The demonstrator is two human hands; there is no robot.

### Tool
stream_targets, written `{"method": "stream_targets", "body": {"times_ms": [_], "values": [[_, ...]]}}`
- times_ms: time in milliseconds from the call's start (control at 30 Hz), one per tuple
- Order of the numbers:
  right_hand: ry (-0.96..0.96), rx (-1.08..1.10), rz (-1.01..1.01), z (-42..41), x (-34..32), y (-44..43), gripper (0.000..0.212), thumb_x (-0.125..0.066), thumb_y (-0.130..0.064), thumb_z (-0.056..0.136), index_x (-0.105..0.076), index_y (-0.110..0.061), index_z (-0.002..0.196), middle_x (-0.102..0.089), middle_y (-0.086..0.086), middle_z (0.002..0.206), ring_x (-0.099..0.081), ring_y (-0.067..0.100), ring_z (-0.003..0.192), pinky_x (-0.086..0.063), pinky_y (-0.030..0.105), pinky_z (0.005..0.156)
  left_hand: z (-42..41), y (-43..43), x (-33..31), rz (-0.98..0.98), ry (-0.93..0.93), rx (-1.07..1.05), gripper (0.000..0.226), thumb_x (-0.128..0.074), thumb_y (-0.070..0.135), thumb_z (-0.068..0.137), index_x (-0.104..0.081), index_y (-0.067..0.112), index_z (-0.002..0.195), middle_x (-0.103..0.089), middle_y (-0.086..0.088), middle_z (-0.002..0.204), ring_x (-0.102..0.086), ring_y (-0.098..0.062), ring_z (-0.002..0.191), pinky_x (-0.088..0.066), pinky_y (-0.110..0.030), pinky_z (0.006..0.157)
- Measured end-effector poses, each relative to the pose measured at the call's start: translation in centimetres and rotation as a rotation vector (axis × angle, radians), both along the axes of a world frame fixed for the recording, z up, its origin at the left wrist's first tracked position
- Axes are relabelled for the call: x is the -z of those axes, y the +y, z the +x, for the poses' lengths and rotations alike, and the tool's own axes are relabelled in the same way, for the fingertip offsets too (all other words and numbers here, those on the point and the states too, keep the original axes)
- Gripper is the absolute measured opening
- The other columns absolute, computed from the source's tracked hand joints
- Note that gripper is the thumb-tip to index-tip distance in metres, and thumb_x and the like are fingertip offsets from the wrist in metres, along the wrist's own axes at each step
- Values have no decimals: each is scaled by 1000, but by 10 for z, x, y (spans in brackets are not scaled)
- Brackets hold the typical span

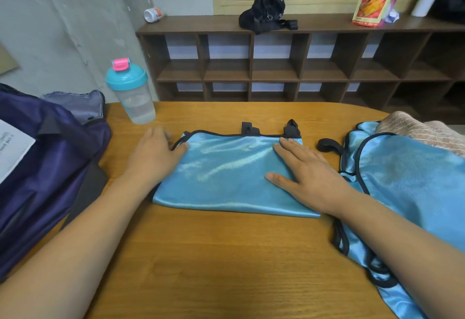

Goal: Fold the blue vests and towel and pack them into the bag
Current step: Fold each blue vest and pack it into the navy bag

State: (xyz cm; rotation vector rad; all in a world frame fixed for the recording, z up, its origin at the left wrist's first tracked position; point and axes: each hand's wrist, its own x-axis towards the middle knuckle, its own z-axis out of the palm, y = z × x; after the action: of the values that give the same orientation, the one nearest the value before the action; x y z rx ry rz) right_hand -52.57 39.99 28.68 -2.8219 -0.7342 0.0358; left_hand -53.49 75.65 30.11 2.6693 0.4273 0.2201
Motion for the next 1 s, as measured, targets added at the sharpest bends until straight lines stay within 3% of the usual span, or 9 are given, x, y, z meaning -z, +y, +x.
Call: {"method": "stream_targets", "body": {"times_ms": [100, 200, 333, 467, 667, 733, 867, 1000], "values": [[-5, -1, 8, 0, 1, 0, 91, -26, -83, 97, -14, -30, 170, -7, -9, 177, -3, 12, 163, -4, 37, 130, 0, 1, -4, 39, 167, -24, 51, -63, 69, 91, -55, 21, 105, -51, 3, 107, -56, -22, 99, -45, -40, 80], [-13, -2, 10, 1, 2, -1, 91, -25, -83, 97, -14, -30, 170, -8, -9, 177, -4, 12, 163, -4, 37, 131, -1, -4, -11, 6, 205, 18, 42, -69, 62, 92, -63, 20, 93, -54, 0, 100, -59, -19, 85, -45, -37, 68], [-41, -16, 46, 3, 4, -2, 89, -28, -85, 97, -20, -31, 168, -17, -9, 175, -14, 16, 161, -15, 43, 131, -3, -4, -9, -93, 130, 19, 32, -76, 51, 91, -65, 21, 90, -62, -2, 97, -63, -23, 87, -50, -40, 72], [-155, 2, 117, 5, 0, -5, 81, -42, -78, 97, -41, -27, 160, -41, -7, 159, -38, 19, 146, -32, 46, 121, -5, 0, -15, -200, 21, -29, 32, -78, 40, 93, -60, 14, 95, -68, -6, 86, -64, -25, 80, -44, -39, 63], [-116, 17, 95, 6, 6, -6, 91, -40, -82, 94, -33, -24, 163, -36, -8, 163, -35, 16, 148, -33, 45, 123, -9, 2, -32, -338, 30, 73, 40, -77, 42, 95, -44, 31, 115, -68, -13, 104, -67, -34, 88, -52, -46, 71], [-98, 18, 115, 7, 6, -6, 91, -45, -81, 95, -28, -25, 165, -35, -9, 165, -35, 15, 149, -33, 42, 124, -11, -2, -46, -346, 22, 189, 36, -72, 37, 99, -42, 38, 119, -65, -13, 107, -61, -26, 87, -49, -43, 75], [-75, 13, 146, 7, 6, -6, 93, -51, -79, 94, -24, -26, 165, -35, -8, 165, -33, 16, 151, -32, 42, 125, -15, -19, -72, -401, 6, 354, 12, -66, 33, 103, -59, 36, 112, -63, 13, 116, -57, 0, 111, -47, -32, 89], [-56, 24, 150, 7, 5, -6, 99, -51, -79, 93, -16, -27, 168, -34, -5, 166, -33, 17, 152, -31, 44, 125, -8, -48, -87, -389, 14, 462, 5, -67, 33, 102, -68, 32, 107, -70, 12, 107, -66, -13, 102, -53, -37, 92]]}}
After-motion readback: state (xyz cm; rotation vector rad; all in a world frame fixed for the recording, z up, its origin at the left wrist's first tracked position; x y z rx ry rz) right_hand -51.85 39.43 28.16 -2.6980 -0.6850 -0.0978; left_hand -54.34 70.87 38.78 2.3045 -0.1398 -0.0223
